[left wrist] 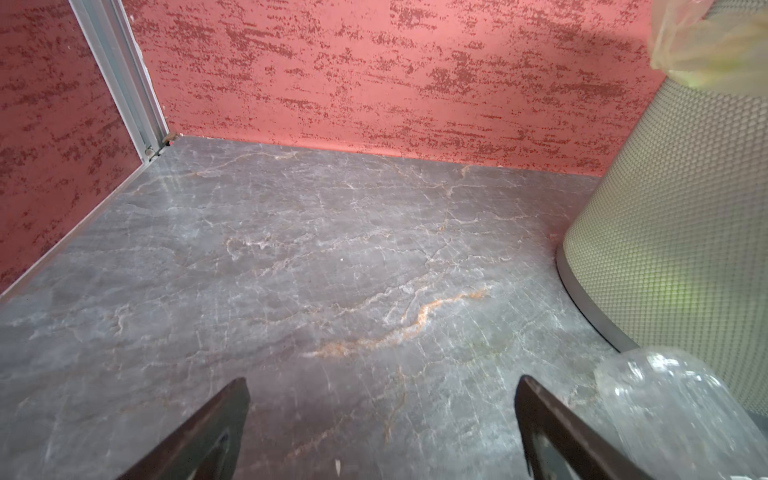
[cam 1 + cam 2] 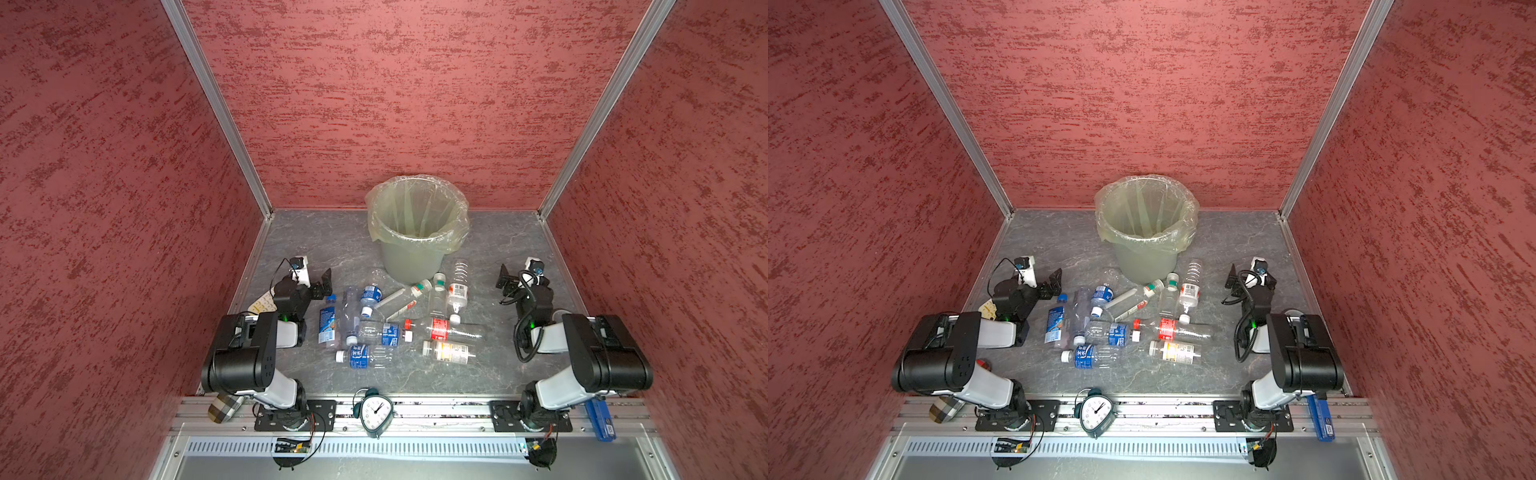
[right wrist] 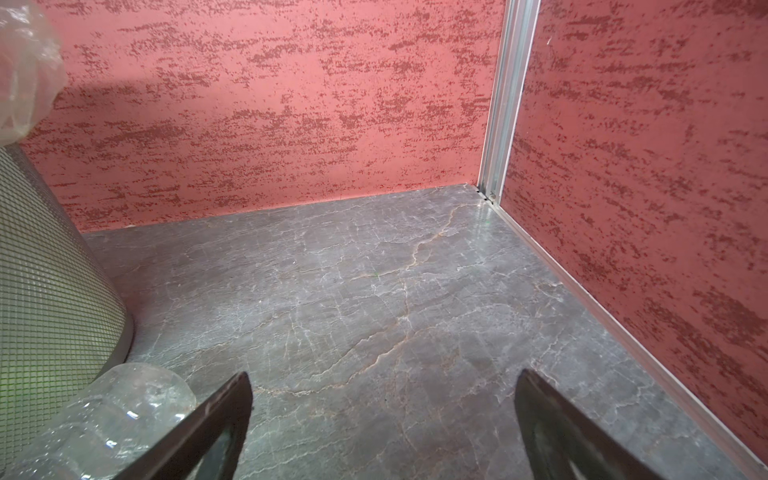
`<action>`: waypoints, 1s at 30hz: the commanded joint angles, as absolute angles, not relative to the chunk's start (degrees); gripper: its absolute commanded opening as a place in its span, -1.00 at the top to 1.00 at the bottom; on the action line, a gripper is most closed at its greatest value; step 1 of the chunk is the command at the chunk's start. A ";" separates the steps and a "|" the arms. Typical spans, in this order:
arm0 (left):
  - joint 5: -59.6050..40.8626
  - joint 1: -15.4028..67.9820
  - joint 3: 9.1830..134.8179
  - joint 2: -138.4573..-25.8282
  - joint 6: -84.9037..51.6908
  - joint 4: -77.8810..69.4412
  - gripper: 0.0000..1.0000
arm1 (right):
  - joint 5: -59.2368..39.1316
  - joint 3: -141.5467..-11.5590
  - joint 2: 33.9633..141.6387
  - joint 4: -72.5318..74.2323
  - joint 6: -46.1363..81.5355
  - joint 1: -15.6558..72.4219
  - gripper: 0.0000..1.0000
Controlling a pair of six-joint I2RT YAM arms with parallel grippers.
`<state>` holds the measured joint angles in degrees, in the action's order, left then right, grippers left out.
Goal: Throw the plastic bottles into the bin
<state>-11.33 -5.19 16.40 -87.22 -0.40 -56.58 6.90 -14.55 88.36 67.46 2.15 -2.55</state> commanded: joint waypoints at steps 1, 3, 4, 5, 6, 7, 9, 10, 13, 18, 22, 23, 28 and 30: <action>-10.71 -5.30 13.63 -83.77 -0.77 -62.64 -0.99 | 9.15 -12.23 86.95 72.53 2.53 -2.04 -0.97; -9.84 -4.87 12.62 -80.45 -0.40 -61.43 -0.99 | 10.76 -10.82 84.65 72.95 2.71 -1.65 -0.97; -8.34 -4.31 12.23 -78.31 -0.13 -59.74 -0.99 | 12.61 -10.29 83.62 72.75 2.88 -1.39 -0.97; -6.38 -3.70 12.19 -75.97 -0.01 -57.85 -0.99 | 14.78 -10.28 80.91 71.46 3.35 -1.14 -0.97; -4.94 -3.27 12.22 -74.17 0.00 -56.25 -0.99 | 16.02 -10.59 79.25 69.08 3.65 -0.98 -0.97; -3.87 -2.83 12.21 -71.92 0.04 -54.63 -0.99 | 17.39 -11.21 76.96 66.20 3.90 -0.82 -0.97; -1.95 -1.78 12.30 -68.54 0.32 -52.77 -0.99 | 21.58 -13.35 73.46 59.89 4.90 -0.43 -0.97; -0.96 -1.15 12.52 -66.81 0.35 -51.47 -0.99 | 24.26 -15.15 71.69 55.54 6.55 -0.28 -0.97; 2.95 1.15 13.29 -61.99 -0.53 -46.95 -0.99 | 30.22 -21.13 68.32 42.24 12.84 -0.30 -0.97; 11.97 5.85 15.94 -55.14 -6.10 -35.46 -0.99 | 38.05 -37.12 67.37 7.19 31.77 -0.20 -0.97; 14.82 7.20 20.65 -49.83 -15.47 -18.95 -0.99 | 38.14 -41.48 63.80 -6.35 37.09 0.64 -0.97; 14.77 7.21 21.70 -48.65 -17.99 -15.21 -0.99 | 37.59 -40.78 62.06 -6.45 36.56 0.92 -0.97; 14.98 8.88 25.75 -44.49 -22.32 0.00 -0.99 | 36.42 -39.40 54.29 -9.22 31.23 4.28 -0.97; 15.17 10.16 25.60 -42.65 -23.06 2.35 -0.99 | 35.97 -39.83 52.87 -11.11 29.87 6.49 -0.98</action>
<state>13.80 8.69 25.32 -44.40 -19.38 -8.84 34.96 -39.57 54.61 -4.27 30.76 4.12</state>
